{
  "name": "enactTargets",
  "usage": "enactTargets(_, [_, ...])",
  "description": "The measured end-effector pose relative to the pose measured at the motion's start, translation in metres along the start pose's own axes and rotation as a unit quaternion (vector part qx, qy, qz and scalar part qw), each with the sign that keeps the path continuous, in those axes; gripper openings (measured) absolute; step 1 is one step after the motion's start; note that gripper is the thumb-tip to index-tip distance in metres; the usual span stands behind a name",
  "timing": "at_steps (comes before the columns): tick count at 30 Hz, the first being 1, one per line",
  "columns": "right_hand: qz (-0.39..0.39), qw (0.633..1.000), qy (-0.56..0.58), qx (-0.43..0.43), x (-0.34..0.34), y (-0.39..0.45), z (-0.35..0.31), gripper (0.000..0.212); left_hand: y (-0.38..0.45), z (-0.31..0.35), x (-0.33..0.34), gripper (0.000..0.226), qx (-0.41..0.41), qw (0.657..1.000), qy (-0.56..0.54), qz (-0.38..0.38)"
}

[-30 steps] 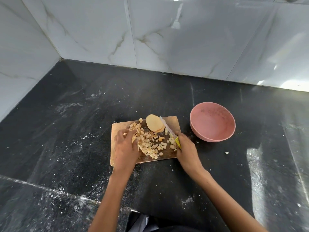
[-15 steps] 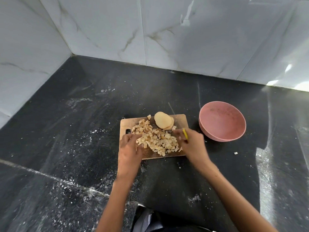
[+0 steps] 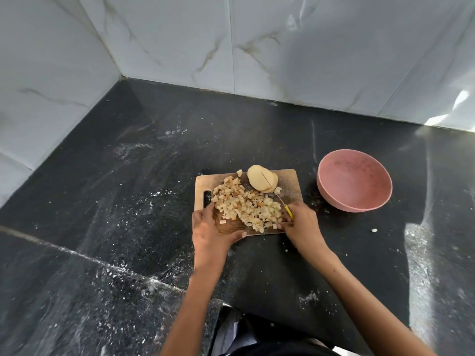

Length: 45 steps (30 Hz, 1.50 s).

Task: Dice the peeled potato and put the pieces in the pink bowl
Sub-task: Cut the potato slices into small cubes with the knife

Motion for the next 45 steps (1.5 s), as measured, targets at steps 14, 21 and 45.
enactTargets(14, [0.006, 0.995, 0.069, 0.074, -0.011, -0.014, 0.004, 0.026, -0.018, 0.014, 0.014, 0.072, 0.019, 0.995, -0.092, 0.036])
enactTargets(21, [0.053, 0.995, 0.079, 0.03, 0.013, -0.01, -0.029, 0.022, -0.014, 0.014, 0.015, 0.047, 0.051, 0.989, -0.125, 0.065])
enactTargets(45, [0.082, 0.987, 0.131, 0.032, -0.007, -0.017, -0.033, 0.036, -0.014, 0.027, 0.004, 0.016, 0.176, 0.979, -0.084, 0.065])
Point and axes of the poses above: each hand's wrist, its own y-axis towards the middle knuckle, its own x-axis out of the palm, z = x × y, the point moved 8 cm from there along y, towards the middle knuckle, and after that the axes turned 13 degrees about z, right-handed, at the moved point
